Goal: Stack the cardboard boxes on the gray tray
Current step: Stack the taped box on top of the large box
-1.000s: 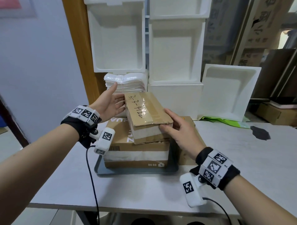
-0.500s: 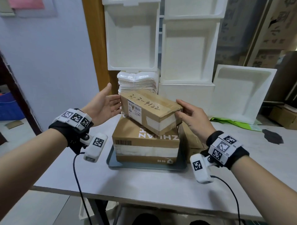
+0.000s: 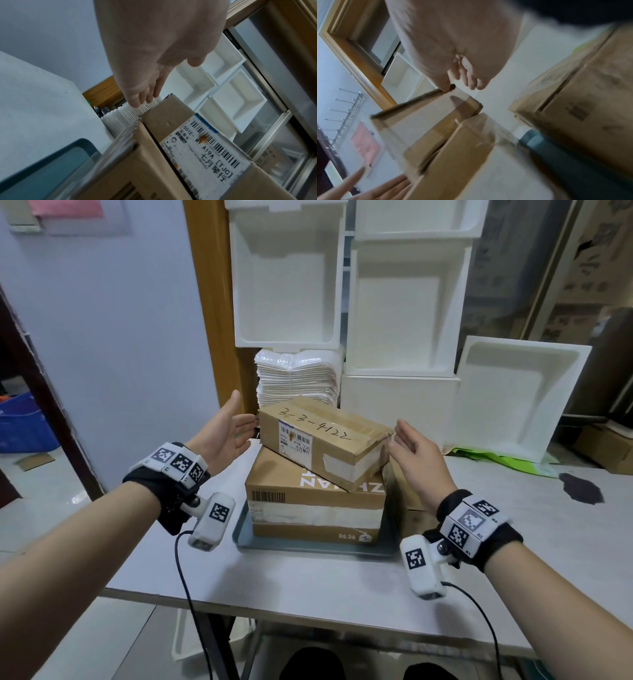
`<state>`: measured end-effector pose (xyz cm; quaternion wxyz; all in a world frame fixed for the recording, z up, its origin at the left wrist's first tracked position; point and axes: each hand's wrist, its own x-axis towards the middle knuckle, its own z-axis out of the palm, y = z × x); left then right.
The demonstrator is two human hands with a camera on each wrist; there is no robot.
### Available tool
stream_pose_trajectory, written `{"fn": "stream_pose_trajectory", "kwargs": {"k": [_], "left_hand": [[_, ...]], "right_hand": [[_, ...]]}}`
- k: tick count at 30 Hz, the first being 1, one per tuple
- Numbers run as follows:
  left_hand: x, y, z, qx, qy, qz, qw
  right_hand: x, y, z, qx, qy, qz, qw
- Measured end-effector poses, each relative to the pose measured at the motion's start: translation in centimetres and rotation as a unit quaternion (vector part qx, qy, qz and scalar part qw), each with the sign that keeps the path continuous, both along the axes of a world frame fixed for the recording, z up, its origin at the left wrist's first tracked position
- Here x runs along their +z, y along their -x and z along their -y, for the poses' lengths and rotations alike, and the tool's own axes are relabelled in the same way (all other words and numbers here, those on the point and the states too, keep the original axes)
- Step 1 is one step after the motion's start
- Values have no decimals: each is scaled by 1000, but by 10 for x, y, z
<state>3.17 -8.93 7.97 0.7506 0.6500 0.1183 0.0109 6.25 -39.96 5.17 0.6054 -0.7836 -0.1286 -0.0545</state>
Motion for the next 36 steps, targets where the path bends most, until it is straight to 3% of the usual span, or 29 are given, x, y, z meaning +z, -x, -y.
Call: {"fn": "stream_pose_trajectory", "kwargs": {"k": [9,16,36], "left_hand": [[6,-19,10,-41,-21,16,999],[7,-24,10,-45,-27,20,998],[-2,16,15,-75,3,78,994]], "right_hand": [[1,16,-46,-63,-124,-95,986],[-5,15,-71,-109,-115,-81,984],[10,-4,-61,-91,-84,-73,990]]}}
